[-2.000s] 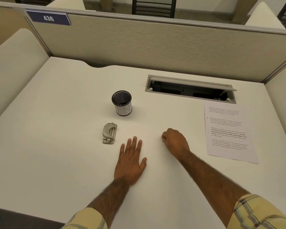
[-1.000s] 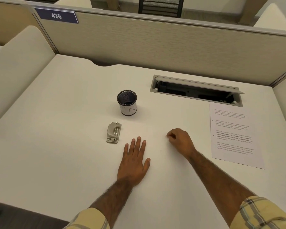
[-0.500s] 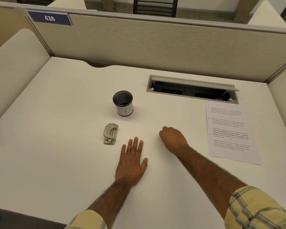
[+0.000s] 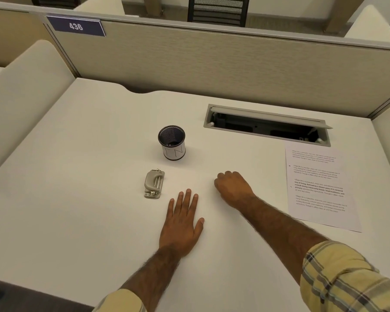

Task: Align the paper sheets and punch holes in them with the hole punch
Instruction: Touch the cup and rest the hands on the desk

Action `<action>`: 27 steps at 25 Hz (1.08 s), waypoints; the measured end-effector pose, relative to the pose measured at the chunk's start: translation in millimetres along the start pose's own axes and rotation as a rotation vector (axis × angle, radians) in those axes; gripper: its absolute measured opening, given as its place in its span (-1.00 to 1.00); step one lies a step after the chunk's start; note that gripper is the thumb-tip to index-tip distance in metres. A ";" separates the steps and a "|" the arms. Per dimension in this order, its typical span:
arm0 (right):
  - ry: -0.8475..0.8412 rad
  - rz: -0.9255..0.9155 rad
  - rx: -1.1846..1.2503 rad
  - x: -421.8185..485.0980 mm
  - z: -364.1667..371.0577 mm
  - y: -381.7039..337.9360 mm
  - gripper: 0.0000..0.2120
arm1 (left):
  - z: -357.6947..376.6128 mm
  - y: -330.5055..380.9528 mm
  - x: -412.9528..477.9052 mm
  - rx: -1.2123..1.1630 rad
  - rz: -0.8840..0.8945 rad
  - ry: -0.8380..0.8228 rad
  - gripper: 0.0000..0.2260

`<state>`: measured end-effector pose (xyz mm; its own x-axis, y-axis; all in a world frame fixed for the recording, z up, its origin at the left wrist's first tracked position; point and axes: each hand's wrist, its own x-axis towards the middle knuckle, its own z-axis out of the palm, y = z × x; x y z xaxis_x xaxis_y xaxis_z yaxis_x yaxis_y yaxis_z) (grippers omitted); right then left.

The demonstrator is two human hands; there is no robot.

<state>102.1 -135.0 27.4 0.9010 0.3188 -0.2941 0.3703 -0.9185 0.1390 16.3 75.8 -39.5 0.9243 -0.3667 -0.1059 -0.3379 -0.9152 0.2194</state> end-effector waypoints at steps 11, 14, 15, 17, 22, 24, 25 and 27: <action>0.324 0.269 0.934 85.9 -122.3 -8.5 -0.98 | 3.0 -1.7 -0.2 -0.059 -0.004 0.025 -0.36; 0.311 0.257 0.829 117.5 -148.4 -14.2 -0.96 | 4.6 -2.2 -0.1 -0.075 0.003 0.033 -0.35; 0.285 0.245 0.775 124.8 -152.2 -16.1 -0.95 | 5.3 -2.6 -0.3 -0.081 0.005 0.034 -0.35; 0.250 0.228 0.684 135.7 -155.6 -19.7 -0.92 | 6.2 -3.4 0.4 -0.089 0.009 0.038 -0.35; 0.282 0.218 0.594 146.4 -156.5 -25.6 -0.93 | 6.5 -4.7 -0.1 -0.111 0.014 0.042 -0.34; 0.308 0.222 0.618 147.0 -156.6 -25.2 -0.90 | 6.3 -4.9 -0.4 -0.114 0.014 0.041 -0.34; 0.313 0.215 0.627 146.8 -157.2 -24.5 -0.91 | 6.2 -4.9 -0.3 -0.116 0.014 0.041 -0.34; 0.339 0.203 0.681 145.0 -158.2 -23.3 -0.84 | 6.0 -4.8 0.1 -0.112 0.014 0.039 -0.34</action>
<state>259.9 -30.4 131.1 0.9966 0.0825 -0.0051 0.0697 -0.8725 -0.4836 16.9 79.2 -46.4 0.9267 -0.3703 -0.0646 -0.3307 -0.8848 0.3282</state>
